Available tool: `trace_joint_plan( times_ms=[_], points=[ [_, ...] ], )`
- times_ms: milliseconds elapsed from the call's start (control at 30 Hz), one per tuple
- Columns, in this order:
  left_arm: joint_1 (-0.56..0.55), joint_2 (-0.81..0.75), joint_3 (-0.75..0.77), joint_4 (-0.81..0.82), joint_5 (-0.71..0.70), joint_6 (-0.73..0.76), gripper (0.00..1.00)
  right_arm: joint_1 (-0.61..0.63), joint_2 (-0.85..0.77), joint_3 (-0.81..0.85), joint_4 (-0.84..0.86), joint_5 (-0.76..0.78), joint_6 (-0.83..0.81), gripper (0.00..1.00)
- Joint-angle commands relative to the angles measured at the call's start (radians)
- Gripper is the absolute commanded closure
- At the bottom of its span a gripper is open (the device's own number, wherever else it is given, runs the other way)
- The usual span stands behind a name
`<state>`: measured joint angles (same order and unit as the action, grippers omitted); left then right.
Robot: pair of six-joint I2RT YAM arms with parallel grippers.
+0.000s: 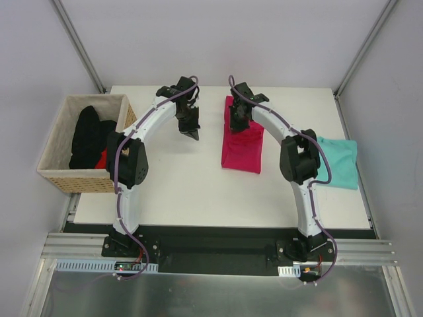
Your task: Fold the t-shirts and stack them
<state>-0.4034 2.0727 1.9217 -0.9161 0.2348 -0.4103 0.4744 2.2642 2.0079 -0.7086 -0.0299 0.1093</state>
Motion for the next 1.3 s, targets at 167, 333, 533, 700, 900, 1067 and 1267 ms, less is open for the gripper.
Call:
trace_joint_plan(
  times_ms=[167, 333, 533, 700, 900, 1067, 1267],
  points=[
    [0.023, 0.000, 0.034, -0.018, 0.021, 0.019, 1.00, -0.011, 0.054, 0.120, -0.058, 0.018, -0.023, 0.99],
    [0.026, 0.000, 0.031, -0.020, 0.023, 0.022, 1.00, -0.020, 0.095, 0.166, -0.065, 0.008, -0.034, 0.99],
    [0.028, 0.000, 0.033, -0.024, 0.026, 0.022, 1.00, -0.037, 0.116, 0.204, -0.069, -0.001, -0.051, 0.99],
    [0.028, 0.000, 0.033, -0.024, 0.027, 0.021, 1.00, -0.060, 0.123, 0.244, -0.068, -0.017, -0.072, 0.99],
    [0.028, -0.002, 0.026, -0.024, 0.032, 0.018, 1.00, -0.074, 0.113, 0.239, -0.035, -0.084, -0.082, 0.99],
    [0.028, 0.000, 0.023, -0.024, 0.034, 0.015, 1.00, -0.069, 0.110, 0.236, -0.023, -0.134, -0.086, 0.99],
    [0.028, 0.006, 0.033, -0.024, 0.040, 0.013, 1.00, -0.056, 0.107, 0.224, -0.020, -0.166, -0.097, 0.99]
  ],
)
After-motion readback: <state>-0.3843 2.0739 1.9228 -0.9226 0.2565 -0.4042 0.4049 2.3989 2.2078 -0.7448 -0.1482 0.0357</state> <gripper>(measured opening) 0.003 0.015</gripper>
